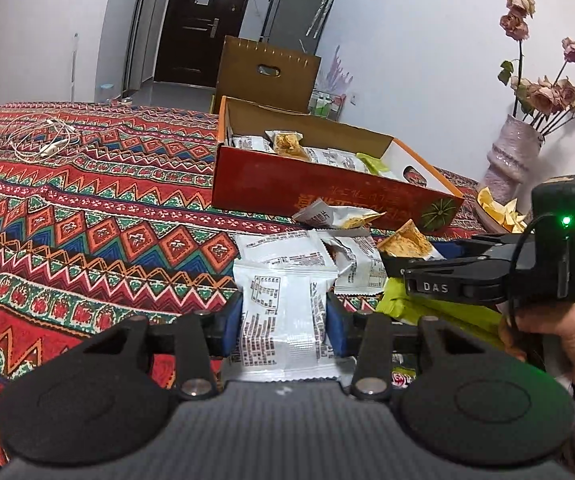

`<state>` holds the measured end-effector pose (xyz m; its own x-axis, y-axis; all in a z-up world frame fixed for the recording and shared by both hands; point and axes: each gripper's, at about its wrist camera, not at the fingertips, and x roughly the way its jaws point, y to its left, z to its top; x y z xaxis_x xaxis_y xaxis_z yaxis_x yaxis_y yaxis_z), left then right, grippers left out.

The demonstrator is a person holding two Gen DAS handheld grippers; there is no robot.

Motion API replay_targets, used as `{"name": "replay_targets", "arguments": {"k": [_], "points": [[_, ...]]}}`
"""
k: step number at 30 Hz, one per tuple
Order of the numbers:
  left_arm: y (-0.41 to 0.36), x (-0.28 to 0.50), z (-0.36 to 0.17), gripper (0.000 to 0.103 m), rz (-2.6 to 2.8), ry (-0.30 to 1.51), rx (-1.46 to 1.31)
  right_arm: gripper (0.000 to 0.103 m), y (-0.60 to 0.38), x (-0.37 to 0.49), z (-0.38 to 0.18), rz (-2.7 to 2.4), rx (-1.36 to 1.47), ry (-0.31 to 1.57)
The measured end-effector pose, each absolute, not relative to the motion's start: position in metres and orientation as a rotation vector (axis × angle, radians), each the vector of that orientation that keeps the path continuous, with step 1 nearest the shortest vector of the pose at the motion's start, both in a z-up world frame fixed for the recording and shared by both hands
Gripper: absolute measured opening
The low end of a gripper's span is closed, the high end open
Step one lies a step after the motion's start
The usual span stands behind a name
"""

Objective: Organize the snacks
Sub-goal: 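Grasp a white packet with the left gripper while the right grasps a cracker packet, then carry both packets over the orange box and release them inside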

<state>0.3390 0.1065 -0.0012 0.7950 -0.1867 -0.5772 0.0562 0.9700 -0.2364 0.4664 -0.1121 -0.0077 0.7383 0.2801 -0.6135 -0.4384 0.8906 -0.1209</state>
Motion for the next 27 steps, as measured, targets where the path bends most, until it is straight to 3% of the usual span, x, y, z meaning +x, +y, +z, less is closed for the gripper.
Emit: {"name": "replay_targets", "arguments": {"k": [13,21,27], "points": [[0.071,0.278,0.022,0.043,-0.153,0.593,-0.187,0.039,-0.176,0.365,0.055,0.405,-0.041,0.442],[0.034,0.237,0.026,0.043,-0.201,0.608,-0.132,0.039,-0.21,0.267,0.032,0.434,-0.015,0.485],[0.023,0.224,0.028,0.043,-0.198,0.609,-0.111,0.039,-0.224,0.239,0.01,0.439,0.031,0.539]]}}
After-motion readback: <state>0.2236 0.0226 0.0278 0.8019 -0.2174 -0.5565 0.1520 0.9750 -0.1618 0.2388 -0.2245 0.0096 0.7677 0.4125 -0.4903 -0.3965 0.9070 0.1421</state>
